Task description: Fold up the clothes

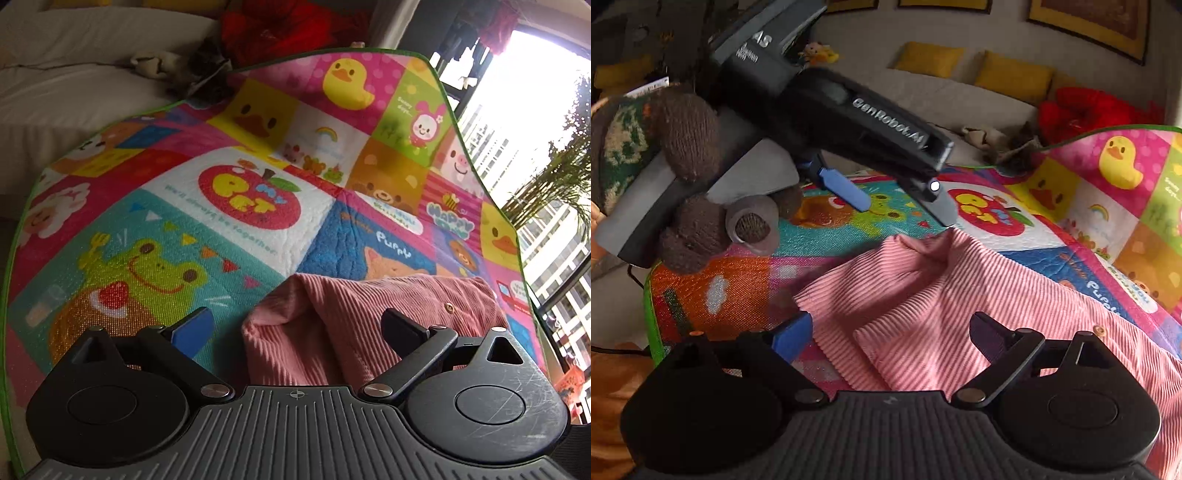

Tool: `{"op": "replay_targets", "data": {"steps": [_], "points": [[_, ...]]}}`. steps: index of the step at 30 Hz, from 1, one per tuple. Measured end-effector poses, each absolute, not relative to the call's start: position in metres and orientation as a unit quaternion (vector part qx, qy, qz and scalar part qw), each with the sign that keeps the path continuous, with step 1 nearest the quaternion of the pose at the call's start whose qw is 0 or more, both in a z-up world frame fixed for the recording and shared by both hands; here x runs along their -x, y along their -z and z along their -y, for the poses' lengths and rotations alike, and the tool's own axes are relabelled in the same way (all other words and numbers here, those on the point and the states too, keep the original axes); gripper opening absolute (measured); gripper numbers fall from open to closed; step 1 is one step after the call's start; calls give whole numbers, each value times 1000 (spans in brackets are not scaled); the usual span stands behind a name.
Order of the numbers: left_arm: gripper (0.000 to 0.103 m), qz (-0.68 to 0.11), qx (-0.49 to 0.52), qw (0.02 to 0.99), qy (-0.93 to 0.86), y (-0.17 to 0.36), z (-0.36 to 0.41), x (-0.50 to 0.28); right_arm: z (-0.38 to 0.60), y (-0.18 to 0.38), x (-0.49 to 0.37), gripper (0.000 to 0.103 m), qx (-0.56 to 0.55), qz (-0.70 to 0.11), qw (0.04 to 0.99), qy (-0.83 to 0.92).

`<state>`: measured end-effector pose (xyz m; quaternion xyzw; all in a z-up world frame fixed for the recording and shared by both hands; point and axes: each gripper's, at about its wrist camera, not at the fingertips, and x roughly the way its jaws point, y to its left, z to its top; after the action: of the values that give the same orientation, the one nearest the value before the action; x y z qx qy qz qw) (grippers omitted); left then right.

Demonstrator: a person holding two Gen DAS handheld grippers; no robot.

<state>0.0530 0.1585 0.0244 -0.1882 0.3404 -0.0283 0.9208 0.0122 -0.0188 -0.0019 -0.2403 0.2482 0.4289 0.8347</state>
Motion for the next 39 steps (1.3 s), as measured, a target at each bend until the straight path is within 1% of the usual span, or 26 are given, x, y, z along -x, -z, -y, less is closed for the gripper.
{"op": "replay_targets", "data": {"steps": [1, 3, 4, 5, 6, 7, 8, 9, 10, 12, 16, 18, 20, 23, 26, 27, 28, 29, 30, 31, 33, 34, 35, 36, 37, 39], "points": [[100, -339, 189, 921, 30, -25, -159, -52, 13, 7, -12, 82, 250, -251, 833, -425], [100, -337, 192, 921, 31, -26, -160, -50, 11, 13, -11, 82, 256, -239, 834, -425], [100, -336, 194, 921, 31, -26, -161, -50, 12, 14, -10, 78, 257, -234, 834, -429], [100, -334, 195, 922, 30, -27, -161, -49, 13, 14, -10, 71, 256, -232, 832, -433], [100, -332, 197, 922, 29, -27, -162, -49, 14, 13, -10, 56, 255, -230, 833, -434], [100, -330, 198, 922, 28, -28, -163, -49, 16, 13, -11, 45, 256, -228, 835, -430], [100, -326, 200, 923, 27, -30, -164, -48, 18, 13, -13, 39, 255, -228, 839, -423], [100, -321, 203, 925, 28, -33, -165, -47, 20, 12, -15, 26, 252, -228, 843, -417], [100, -314, 204, 927, 29, -37, -165, -46, 24, 10, -19, 18, 242, -230, 847, -414], [100, -303, 204, 931, 30, -44, -165, -44, 34, 3, -27, 13, 213, -231, 856, -410], [100, -280, 201, 938, 39, -60, -162, -41, 79, -30, -39, 8, 135, -201, 897, -370], [101, -273, 203, 939, 49, -65, -158, -41, 114, -47, -48, 1, 87, -189, 920, -334], [101, -275, 200, 938, 63, -66, -150, -44, 150, -59, -61, 1, 46, -181, 940, -287], [102, -285, 191, 936, 82, -65, -137, -52, 193, -55, -83, 1, 3, -211, 948, -238], [102, -302, 193, 930, 86, -57, -132, -55, 206, -43, -82, 4, 8, -229, 941, -248], [102, -311, 193, 927, 83, -52, -132, -54, 203, -38, -79, 9, 18, -231, 938, -258], [102, -320, 193, 924, 78, -47, -133, -53, 198, -34, -75, 19, 31, -233, 934, -269], [102, -332, 190, 921, 74, -40, -134, -50, 195, -31, -71, 26, 39, -232, 932, -277], [102, -340, 183, 920, 69, -33, -135, -45, 192, -29, -69, 38, 42, -232, 931, -280], [101, -347, 175, 919, 65, -27, -135, -40, 192, -28, -68, 42, 40, -233, 930, -283], [101, -355, 158, 919, 60, -16, -136, -29, 194, -29, -68, 44, 36, -236, 930, -279], [99, -359, 150, 919, 59, -12, -136, -24, 195, -28, -68, 50, 35, -237, 931, -275], [91, -366, 143, 918, 58, -7, -135, -20, 196, -28, -70, 53, 33, -238, 933, -270], [70, -374, 136, 915, 57, -2, -135, -18, 199, -27, -70, 58, 30, -238, 934, -265], [66, -382, 134, 913, 55, 3, -134, -17, 201, -27, -70, 61, 27, -239, 935, -261], [66, -385, 130, 912, 57, 7, -131, -18, 203, -26, -68, 65, 25, -239, 935, -261]]}}
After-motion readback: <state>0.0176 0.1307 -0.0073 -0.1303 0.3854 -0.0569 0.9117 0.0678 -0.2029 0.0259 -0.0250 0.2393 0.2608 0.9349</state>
